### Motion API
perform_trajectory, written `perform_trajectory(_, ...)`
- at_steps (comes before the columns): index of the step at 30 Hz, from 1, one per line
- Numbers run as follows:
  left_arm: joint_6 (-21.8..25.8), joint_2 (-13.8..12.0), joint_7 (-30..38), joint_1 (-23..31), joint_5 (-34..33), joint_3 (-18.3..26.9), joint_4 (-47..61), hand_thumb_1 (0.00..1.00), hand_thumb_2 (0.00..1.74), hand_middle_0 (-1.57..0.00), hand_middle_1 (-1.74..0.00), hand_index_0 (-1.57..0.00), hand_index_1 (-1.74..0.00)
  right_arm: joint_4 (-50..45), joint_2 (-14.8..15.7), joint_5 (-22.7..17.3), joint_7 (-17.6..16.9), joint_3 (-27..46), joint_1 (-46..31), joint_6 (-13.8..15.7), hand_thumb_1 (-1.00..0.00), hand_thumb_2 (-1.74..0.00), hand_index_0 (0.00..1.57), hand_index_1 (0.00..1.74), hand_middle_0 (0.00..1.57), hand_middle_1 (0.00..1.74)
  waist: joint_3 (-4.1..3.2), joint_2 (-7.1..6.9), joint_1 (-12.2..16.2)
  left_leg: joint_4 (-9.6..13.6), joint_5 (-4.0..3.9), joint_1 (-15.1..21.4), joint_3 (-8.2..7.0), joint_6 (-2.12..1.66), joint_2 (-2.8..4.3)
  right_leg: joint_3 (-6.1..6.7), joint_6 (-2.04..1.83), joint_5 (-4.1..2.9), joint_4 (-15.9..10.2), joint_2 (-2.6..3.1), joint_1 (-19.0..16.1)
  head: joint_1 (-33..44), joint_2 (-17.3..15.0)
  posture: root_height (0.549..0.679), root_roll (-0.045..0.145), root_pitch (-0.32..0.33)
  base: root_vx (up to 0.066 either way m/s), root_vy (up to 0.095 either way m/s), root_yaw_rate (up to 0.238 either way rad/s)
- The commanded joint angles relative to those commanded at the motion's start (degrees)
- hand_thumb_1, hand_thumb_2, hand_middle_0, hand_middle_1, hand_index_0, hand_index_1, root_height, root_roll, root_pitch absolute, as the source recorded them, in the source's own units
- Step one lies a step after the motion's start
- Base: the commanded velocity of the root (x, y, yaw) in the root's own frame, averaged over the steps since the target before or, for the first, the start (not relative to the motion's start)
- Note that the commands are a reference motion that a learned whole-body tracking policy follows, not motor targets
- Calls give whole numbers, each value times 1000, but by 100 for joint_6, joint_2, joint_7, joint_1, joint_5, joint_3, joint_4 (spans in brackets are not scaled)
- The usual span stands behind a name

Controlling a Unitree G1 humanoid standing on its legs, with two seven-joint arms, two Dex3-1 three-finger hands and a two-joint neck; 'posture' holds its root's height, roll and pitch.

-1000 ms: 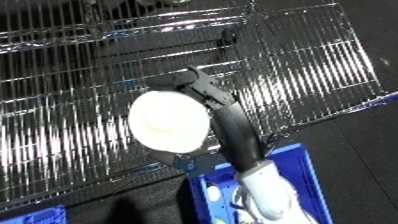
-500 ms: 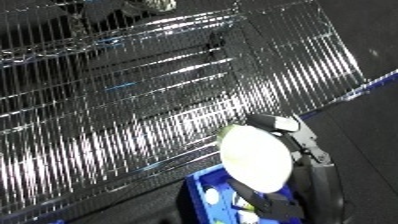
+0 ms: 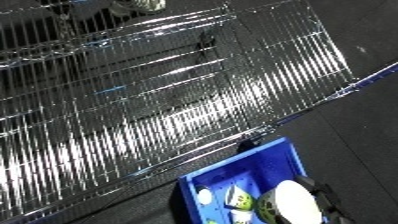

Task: Pick up the object and place it into the box

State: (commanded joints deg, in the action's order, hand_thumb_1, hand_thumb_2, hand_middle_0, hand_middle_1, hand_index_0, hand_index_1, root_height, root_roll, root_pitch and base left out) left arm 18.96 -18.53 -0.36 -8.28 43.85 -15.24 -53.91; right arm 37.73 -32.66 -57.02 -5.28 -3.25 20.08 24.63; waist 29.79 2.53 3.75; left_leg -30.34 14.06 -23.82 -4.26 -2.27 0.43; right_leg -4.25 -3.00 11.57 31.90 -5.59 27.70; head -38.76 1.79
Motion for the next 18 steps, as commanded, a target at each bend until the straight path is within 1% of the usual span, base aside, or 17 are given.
perform_trajectory(2, 21, 54, -2, 5, -3, -52, -28, 0, 0, 0, 0, 0, 0, 385, -85, -116, 182, 3, 174, -137, -650, -1131, 1020, 1131, 1020, 1131, 0, 44, -23, 12, -5, 23, 7, -9, -20, 0, 6, -7, -13, -7, -18, -297, -216, 654, 63, 108, -21, 33, -37)
perform_trajectory(5, 31, 102, -20, -16, 6, -128, -70, 0, 0, 0, 0, 0, 0, 871, -176, -159, 398, -13, 402, -280, -500, -870, 785, 870, 785, 870, 0, 112, -55, 44, -16, 56, 19, -16, -56, 9, 6, -30, -55, -19, -42, -681, -756, 655, 66, 106, -27, 29, -5)
perform_trajectory(7, 34, 110, -60, -37, 20, -185, -113, 0, 0, 0, 0, 0, 0, 1117, -215, -117, 479, -36, 500, -310, -400, -696, 628, 696, 628, 696, 0, 154, -66, 64, -24, 81, 43, -21, -83, 23, 3, -47, -78, -28, -58, -791, -944, 655, 68, 103, -9, 17, 24)
perform_trajectory(10, 23, 91, -139, -56, 41, -263, -150, 0, 0, 0, 0, 0, 0, 1285, -233, 1, 483, -95, 588, -295, -250, -435, 393, 435, 393, 435, 0, 214, -64, 111, -42, 138, 68, -22, -115, 57, -1, -58, -86, -32, -67, -885, -1095, 655, 71, 100, 9, 26, 10)
perform_trajectory(15, -12, 65, -243, -114, 110, -304, -200, 0, 0, 0, 0, 0, 0, 1359, -278, 165, 430, -178, 724, -335, 0, 0, 0, 0, 0, 0, 0, 283, -43, 228, -77, 215, 53, -11, -164, 94, -10, -75, -147, -26, -60, -1032, -1276, 656, 76, 103, -3, 34, -11)
perform_trajectory(18, 12, 66, -325, -131, 130, -301, -264, 0, 0, 0, 0, 0, 0, 1403, -308, 194, 457, -186, 769, -367, 0, 0, 0, 0, 0, 0, 0, 308, -31, 271, -86, 250, 42, -9, -184, 104, -11, -86, -196, -22, -82, -1045, -1361, 656, 78, 103, -5, 23, -4)
